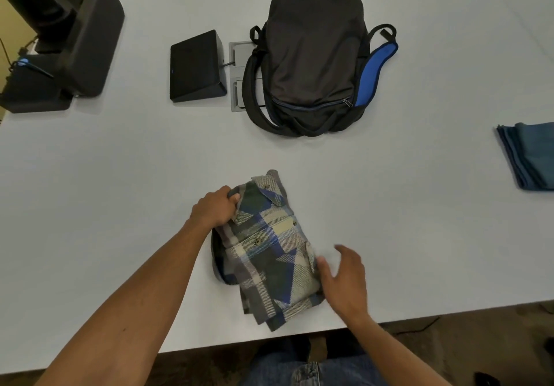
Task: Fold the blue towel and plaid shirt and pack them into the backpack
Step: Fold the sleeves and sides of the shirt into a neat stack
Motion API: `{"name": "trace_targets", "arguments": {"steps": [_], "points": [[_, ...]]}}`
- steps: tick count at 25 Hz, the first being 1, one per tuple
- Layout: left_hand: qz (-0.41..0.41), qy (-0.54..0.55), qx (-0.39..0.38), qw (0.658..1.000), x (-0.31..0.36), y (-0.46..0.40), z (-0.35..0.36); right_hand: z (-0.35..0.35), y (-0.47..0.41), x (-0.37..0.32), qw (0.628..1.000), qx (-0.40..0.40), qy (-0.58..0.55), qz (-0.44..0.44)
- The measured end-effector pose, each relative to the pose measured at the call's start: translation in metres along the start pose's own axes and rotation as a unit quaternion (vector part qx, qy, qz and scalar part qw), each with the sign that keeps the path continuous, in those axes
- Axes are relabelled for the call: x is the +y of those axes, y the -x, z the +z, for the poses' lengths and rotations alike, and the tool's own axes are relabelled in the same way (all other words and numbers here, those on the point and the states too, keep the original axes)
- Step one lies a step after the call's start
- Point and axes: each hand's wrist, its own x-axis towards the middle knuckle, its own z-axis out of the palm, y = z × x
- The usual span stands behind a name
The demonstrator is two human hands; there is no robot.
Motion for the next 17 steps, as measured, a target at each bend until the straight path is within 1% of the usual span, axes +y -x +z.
{"name": "trace_targets", "arguments": {"steps": [1,2,4,5,6,8,9,10,11,13,15,17], "points": [[-0.010,0.009,-0.014,1.000,-0.002,0.002,0.000,-0.004,-0.007,0.006,0.995,-0.040,-0.033,0.081],[-0.025,0.028,-0.032,0.999,-0.003,0.003,-0.001,-0.006,-0.013,0.010,0.985,-0.080,-0.064,0.140],[-0.057,0.083,-0.080,0.992,-0.003,0.005,-0.006,-0.011,-0.019,0.010,0.956,-0.145,-0.139,0.213],[-0.066,0.107,-0.093,0.988,-0.002,0.004,-0.010,-0.013,-0.020,0.009,0.941,-0.171,-0.181,0.230],[-0.064,0.125,-0.085,0.986,0.000,0.004,-0.015,-0.015,-0.019,0.007,0.929,-0.192,-0.211,0.234],[-0.035,0.170,-0.015,0.985,0.009,0.002,-0.028,-0.016,-0.016,0.005,0.921,-0.213,-0.235,0.225],[-0.009,0.195,0.020,0.980,0.018,0.003,-0.035,-0.016,-0.015,0.006,0.920,-0.214,-0.241,0.221],[0.024,0.213,0.036,0.976,0.028,0.005,-0.041,-0.015,-0.014,0.007,0.921,-0.213,-0.245,0.217],[0.056,0.218,0.028,0.974,0.039,0.007,-0.044,-0.014,-0.014,0.009,0.923,-0.210,-0.244,0.212],[0.085,0.196,-0.043,0.976,0.054,0.007,-0.043,-0.010,-0.013,0.012,0.930,-0.212,-0.231,0.190],[0.062,0.175,-0.121,0.975,0.058,0.004,-0.036,-0.008,-0.013,0.012,0.933,-0.221,-0.229,0.167],[0.021,0.194,-0.149,0.969,0.061,0.004,-0.034,-0.007,-0.014,0.010,0.929,-0.225,-0.250,0.156]]}}
